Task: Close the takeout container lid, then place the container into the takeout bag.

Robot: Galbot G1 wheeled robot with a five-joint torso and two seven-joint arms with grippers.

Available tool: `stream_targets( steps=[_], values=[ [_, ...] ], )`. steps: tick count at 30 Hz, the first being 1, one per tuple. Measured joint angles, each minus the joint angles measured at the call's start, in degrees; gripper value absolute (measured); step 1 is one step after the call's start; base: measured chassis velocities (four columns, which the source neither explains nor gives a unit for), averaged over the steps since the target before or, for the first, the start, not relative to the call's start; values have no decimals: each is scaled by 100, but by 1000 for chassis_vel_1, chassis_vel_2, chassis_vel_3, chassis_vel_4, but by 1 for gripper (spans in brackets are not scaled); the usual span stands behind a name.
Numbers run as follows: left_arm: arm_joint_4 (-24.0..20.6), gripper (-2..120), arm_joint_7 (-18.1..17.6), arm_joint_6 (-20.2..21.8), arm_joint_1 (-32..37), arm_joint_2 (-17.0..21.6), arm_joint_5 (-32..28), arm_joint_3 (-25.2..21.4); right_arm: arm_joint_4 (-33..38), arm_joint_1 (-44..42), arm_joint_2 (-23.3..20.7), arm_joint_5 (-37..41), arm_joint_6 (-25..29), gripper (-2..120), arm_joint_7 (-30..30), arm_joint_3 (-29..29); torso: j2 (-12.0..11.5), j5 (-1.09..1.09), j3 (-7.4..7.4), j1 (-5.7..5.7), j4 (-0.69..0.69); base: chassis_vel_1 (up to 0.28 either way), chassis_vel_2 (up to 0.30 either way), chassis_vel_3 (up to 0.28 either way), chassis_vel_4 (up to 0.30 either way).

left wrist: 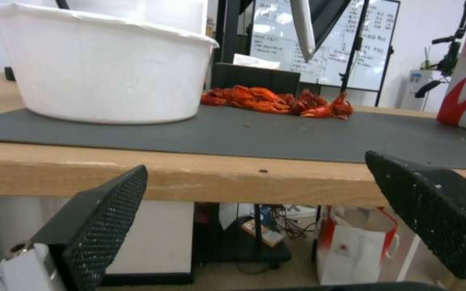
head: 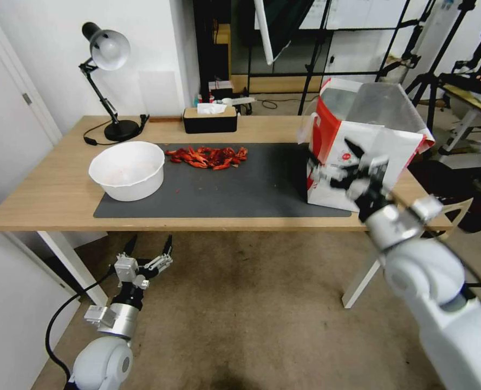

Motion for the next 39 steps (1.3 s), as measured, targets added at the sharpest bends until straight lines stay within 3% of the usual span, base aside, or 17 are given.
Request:
stream_targets(
  steps=[8,20,39],
  values=[
    [-10,100,-16,-104,49,-34,181,-25,-355,-1329,669,-1005,1122,100,216,-13,0,1,0,0,-2,0,0,0,0],
    [49,100,-64,-127,69,-53,396,-32,-963,-1927,1244,-1582,1868,100,746,-178,-1,0,0,-1,0,0,0,0,0],
    [140,100,86,-147,91,-51,446,-61,-1121,-1837,1358,-1642,1964,100,799,-241,-2,0,1,-1,0,0,0,0,0]
  ],
)
